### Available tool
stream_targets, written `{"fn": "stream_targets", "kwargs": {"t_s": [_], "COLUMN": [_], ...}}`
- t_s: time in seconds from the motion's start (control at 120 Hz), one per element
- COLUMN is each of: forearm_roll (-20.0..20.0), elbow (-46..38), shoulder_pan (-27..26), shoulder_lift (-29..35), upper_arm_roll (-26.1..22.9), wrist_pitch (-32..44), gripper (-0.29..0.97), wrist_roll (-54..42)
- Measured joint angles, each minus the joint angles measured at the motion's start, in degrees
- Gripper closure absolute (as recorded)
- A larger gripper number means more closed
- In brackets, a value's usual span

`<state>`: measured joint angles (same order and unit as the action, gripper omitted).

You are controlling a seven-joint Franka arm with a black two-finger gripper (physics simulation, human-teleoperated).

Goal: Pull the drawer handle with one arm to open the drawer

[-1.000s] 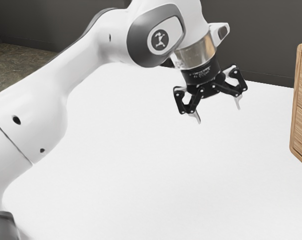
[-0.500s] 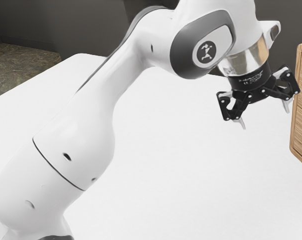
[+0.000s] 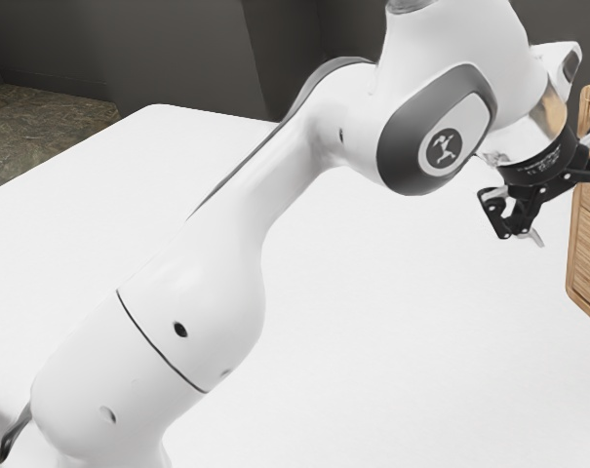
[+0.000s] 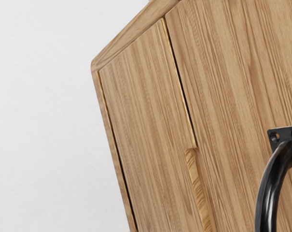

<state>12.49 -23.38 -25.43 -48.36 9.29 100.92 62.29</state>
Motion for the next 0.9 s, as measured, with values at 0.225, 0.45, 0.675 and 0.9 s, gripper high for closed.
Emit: {"fn": "stream_targets", "kwargs": {"t_s": [0.225, 0.45, 0.675, 0.9], "forearm_roll": [0.0, 0.0, 0.0, -0.1], "elbow": [1.8, 1.3, 0.1, -1.3], "shoulder_pan": [0.7, 0.5, 0.4, -0.2], "shoulder_lift": [-1.9, -1.9, -1.8, -1.7], "upper_arm_roll": [-2.2, -3.8, -4.3, -4.9], "wrist_pitch": [5.3, 7.7, 8.4, 8.2], "gripper": [0.0, 0.0, 0.0, 0.0], "wrist_roll": [-0.1, -0.3, -0.4, -0.4]}}
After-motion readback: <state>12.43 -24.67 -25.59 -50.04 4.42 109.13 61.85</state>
